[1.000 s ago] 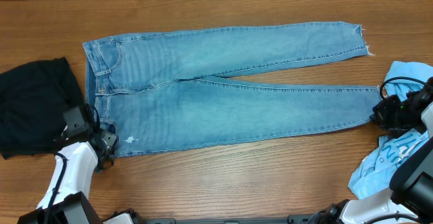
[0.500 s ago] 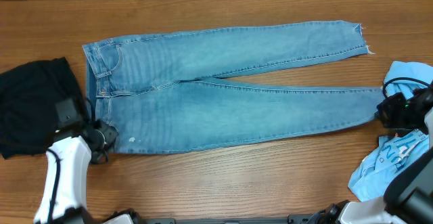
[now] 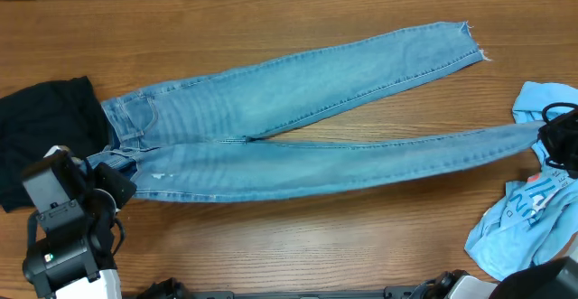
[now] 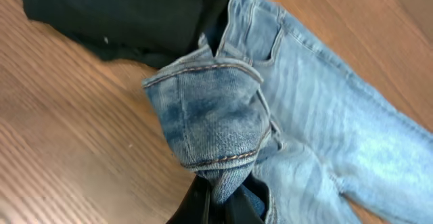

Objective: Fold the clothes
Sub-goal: 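Lift the lower edge with both grippers and fold it up over the top half, then lower the folded edge onto the jeans with both grippers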

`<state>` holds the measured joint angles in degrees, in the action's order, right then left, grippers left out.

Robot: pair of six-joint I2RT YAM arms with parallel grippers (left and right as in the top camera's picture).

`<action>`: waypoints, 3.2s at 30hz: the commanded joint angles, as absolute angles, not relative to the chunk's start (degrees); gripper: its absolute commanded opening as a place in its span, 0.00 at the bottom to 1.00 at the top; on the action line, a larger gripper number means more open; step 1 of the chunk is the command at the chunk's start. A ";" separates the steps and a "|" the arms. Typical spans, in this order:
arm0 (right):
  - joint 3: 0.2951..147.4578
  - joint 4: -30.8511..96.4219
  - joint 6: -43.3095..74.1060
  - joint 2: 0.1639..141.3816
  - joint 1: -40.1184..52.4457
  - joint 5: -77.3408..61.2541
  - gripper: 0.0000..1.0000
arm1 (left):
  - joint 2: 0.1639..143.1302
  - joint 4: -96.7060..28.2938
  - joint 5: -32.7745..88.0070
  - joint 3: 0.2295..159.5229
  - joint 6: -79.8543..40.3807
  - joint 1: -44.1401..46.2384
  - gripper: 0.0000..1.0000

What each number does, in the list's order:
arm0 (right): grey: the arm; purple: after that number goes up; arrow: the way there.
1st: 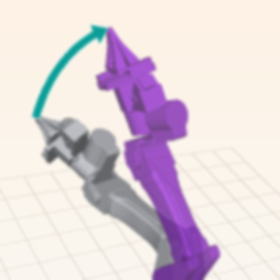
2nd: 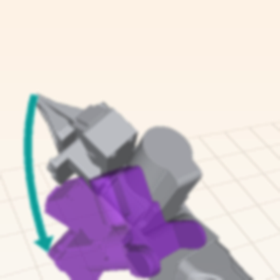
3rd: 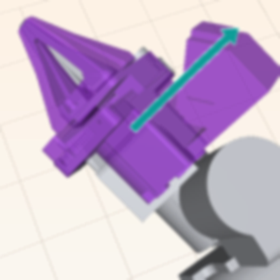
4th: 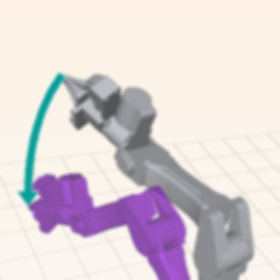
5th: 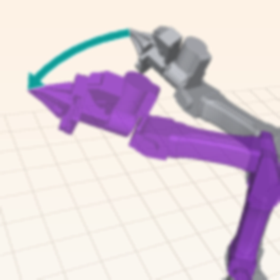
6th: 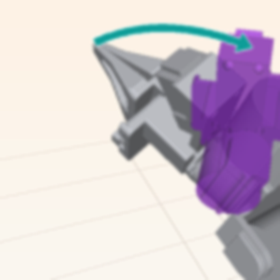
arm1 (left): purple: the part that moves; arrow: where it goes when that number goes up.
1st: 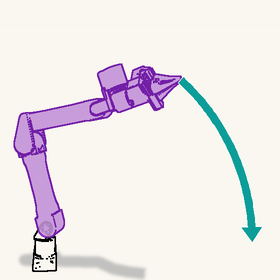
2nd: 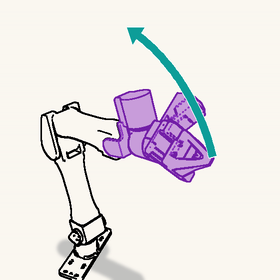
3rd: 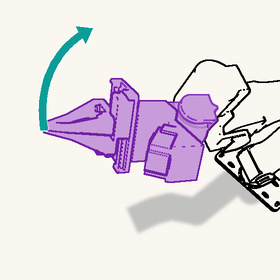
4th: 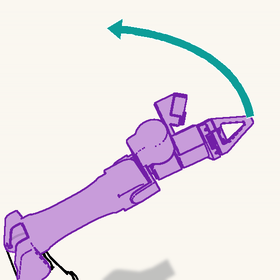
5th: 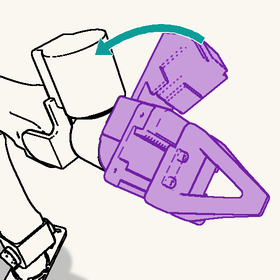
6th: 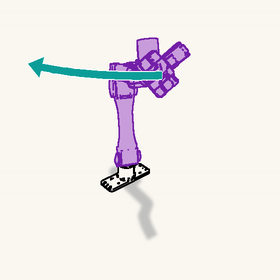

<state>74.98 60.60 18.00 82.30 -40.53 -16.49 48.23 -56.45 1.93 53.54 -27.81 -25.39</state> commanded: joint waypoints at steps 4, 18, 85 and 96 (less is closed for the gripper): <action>81.38 60.58 17.61 81.54 -31.75 -8.45 0.04 | 55.66 -44.49 1.58 55.75 -27.49 -26.30 0.04; 100.62 54.26 17.65 106.15 -22.41 -4.73 0.04 | 78.04 -11.46 7.53 55.75 -28.75 -25.41 0.04; 101.32 41.69 11.11 123.90 -17.82 -9.28 1.00 | 103.57 -50.22 8.80 86.61 -18.57 -10.15 0.85; 101.21 37.82 15.35 132.86 -18.35 -16.45 0.96 | 104.90 -54.24 7.88 85.84 -18.59 -4.43 0.86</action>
